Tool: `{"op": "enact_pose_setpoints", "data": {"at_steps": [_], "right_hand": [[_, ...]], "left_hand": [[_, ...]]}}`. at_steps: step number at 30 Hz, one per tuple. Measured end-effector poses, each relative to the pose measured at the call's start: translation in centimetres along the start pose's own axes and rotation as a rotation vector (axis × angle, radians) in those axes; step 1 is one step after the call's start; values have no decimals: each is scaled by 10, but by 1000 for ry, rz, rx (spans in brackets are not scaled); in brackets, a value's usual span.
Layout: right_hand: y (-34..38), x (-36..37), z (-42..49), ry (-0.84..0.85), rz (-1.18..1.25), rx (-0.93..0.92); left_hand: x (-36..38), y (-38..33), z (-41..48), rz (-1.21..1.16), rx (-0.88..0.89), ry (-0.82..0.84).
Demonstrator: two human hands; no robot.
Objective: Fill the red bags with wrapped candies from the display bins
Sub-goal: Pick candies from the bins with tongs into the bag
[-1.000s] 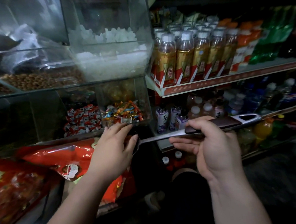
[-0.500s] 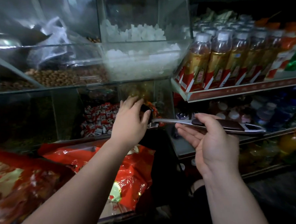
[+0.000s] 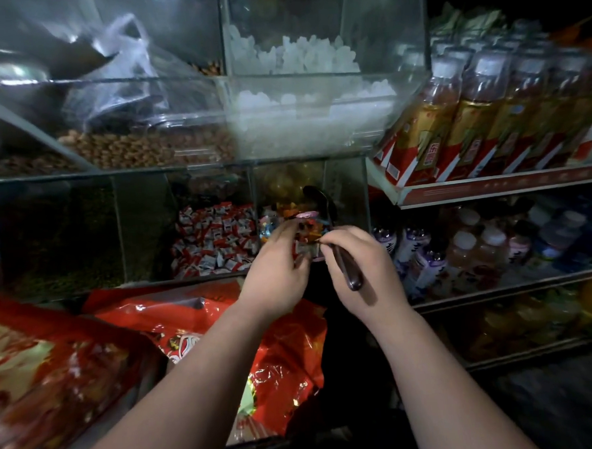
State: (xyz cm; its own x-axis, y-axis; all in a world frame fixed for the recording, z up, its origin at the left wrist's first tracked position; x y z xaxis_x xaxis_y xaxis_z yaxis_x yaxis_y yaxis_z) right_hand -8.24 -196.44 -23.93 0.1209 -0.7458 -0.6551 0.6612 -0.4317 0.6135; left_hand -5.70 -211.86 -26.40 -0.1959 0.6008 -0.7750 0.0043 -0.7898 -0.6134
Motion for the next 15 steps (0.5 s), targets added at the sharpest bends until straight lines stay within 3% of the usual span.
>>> {"op": "enact_pose_setpoints", "data": {"at_steps": [4, 7, 11, 15], "right_hand": [[2, -2, -11, -169, 110, -66], [-3, 2, -11, -191, 209, -15], [-6, 22, -2, 46, 222, 49], [-4, 31, 4, 281, 54, 7]], "left_hand": [[-12, -4, -21, -91, 65, 20], [-19, -9, -60, -76, 194, 44], [-5, -14, -109, 77, 249, 150], [22, -7, -125, 365, 111, 253]]}}
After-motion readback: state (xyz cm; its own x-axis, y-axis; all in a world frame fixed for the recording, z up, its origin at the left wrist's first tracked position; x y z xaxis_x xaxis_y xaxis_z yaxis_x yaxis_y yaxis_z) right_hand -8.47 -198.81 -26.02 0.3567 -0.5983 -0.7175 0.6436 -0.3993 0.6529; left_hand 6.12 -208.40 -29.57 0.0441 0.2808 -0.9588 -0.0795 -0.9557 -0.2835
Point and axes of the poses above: each hand's wrist, its own z-axis towards the middle knuckle, its own x-axis out of the palm, y = z × x, the point moved 3 cm from there along z, towards the middle knuckle, and after that the axes turned 10 degrees about y, right-handed, at the moved point
